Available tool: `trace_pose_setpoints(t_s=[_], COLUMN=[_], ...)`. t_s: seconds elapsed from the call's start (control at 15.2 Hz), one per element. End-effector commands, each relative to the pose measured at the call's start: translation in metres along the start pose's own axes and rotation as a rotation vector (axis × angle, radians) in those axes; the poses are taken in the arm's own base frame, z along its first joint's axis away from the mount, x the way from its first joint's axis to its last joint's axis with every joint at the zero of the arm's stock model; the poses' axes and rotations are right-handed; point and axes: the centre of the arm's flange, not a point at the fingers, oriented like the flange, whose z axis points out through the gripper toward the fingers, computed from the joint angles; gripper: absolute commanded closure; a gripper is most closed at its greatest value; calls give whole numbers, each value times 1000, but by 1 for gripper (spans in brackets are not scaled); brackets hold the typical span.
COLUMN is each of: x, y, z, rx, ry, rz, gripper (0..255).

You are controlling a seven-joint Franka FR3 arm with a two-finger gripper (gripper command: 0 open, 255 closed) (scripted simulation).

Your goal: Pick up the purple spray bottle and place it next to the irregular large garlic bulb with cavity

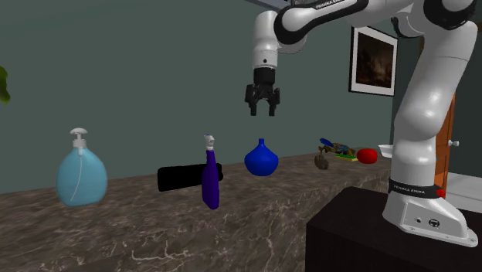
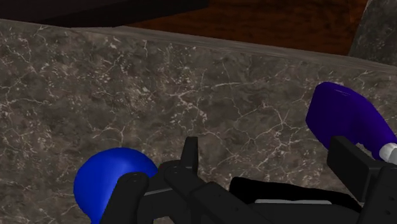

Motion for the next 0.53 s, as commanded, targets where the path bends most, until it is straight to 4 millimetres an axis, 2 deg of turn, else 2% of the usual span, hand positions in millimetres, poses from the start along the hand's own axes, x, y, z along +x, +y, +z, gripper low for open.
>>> trace_pose_setpoints(t_s=[0.0,0.46], x=[7,35], y=[-23,-107], z=[10,36], rx=[0,-5], ry=[1,6], rz=[8,32], gripper=[0,0])
